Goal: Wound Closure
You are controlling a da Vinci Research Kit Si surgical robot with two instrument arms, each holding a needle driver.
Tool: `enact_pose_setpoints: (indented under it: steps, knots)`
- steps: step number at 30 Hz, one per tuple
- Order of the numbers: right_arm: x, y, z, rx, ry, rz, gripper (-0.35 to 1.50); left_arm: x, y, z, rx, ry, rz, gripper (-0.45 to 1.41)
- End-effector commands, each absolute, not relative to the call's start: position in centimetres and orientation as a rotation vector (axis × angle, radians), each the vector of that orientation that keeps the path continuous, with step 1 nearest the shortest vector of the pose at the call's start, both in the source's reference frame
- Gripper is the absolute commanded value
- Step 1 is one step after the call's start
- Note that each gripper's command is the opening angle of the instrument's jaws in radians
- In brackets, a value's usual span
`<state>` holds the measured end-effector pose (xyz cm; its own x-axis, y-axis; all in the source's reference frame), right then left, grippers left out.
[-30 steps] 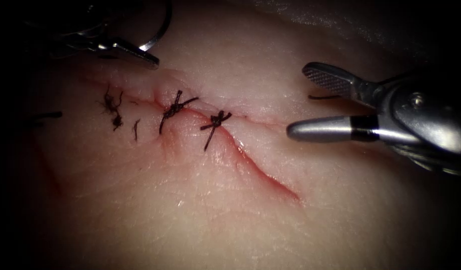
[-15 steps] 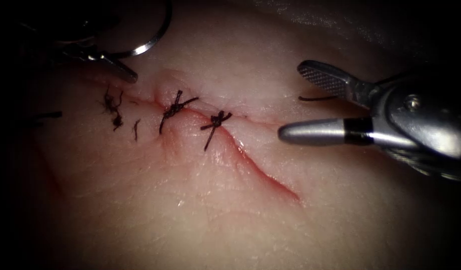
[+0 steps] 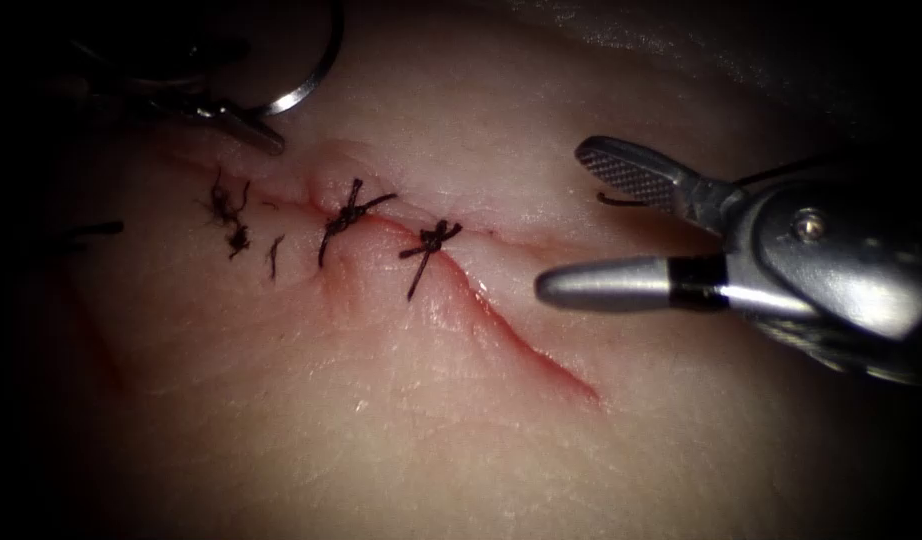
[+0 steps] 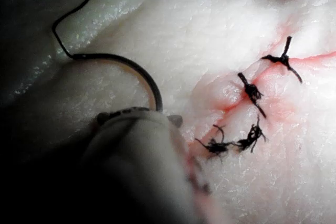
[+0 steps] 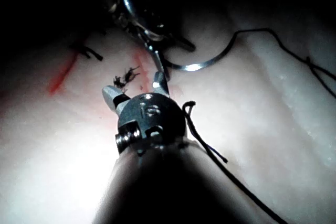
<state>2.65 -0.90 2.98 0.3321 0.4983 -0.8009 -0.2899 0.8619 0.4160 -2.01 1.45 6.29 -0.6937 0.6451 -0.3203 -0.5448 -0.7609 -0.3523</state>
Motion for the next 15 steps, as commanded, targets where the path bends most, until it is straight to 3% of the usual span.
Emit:
enact_pose_setpoints:
  steps: [1, 2, 3, 4, 15]
  knots:
    - [2.73, -0.89, 3.0, 0.212, 1.123, 0.518, 1.13, -2.05, 1.41, 6.36, -0.564, -0.304, 2.397, 0.72]
    - [2.73, -0.9, 3.0, 0.213, 1.123, 0.518, 1.11, -2.04, 1.4, 6.37, -0.557, -0.305, 2.399, 0.42]
    - [2.72, -0.9, 3.0, 0.213, 1.124, 0.517, 1.03, -2.04, 1.38, 6.34, -0.555, -0.306, 2.396, -0.18]
    - [2.71, -0.9, 3.0, 0.215, 1.121, 0.516, 0.96, -2.04, 1.38, 6.31, -0.554, -0.313, 2.394, -0.45]
    - [2.55, -0.83, 2.96, 0.282, 1.094, 0.742, 0.66, -2.32, 1.45, 5.48, -0.634, -0.203, 2.402, -0.45]
